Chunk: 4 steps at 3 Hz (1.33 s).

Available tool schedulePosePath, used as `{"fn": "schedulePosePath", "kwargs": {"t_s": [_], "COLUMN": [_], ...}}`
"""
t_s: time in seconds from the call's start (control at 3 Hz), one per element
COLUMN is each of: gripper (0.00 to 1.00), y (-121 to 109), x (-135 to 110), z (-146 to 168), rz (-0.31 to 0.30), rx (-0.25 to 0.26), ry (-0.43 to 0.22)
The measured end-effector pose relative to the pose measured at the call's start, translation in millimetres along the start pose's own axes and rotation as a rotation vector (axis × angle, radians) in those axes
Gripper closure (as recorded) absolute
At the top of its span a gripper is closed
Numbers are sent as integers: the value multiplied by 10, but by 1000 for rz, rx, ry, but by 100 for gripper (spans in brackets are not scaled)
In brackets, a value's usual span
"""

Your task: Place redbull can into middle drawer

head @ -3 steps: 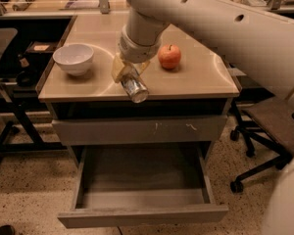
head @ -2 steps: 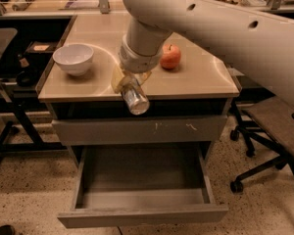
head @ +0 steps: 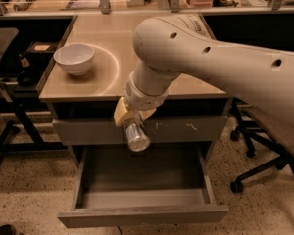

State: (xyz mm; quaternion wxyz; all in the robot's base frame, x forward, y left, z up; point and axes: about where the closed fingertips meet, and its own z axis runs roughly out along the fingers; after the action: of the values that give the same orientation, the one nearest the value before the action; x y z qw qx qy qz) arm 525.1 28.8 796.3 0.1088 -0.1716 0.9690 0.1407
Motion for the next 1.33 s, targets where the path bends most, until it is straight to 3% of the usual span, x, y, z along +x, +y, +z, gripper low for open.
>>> {"fn": "schedulePosePath", "kwargs": {"t_s": [0.33,0.67,1.0,1.33], "gripper": [100,100,100,100], "y": [1,-44,-213,-333], "x": [-2,170,530,783], "z": [-2,201,667,1053], "rz": [0,60,184,265], "rx": [0,-4,-6,2], "ry": [0,13,47,78]}}
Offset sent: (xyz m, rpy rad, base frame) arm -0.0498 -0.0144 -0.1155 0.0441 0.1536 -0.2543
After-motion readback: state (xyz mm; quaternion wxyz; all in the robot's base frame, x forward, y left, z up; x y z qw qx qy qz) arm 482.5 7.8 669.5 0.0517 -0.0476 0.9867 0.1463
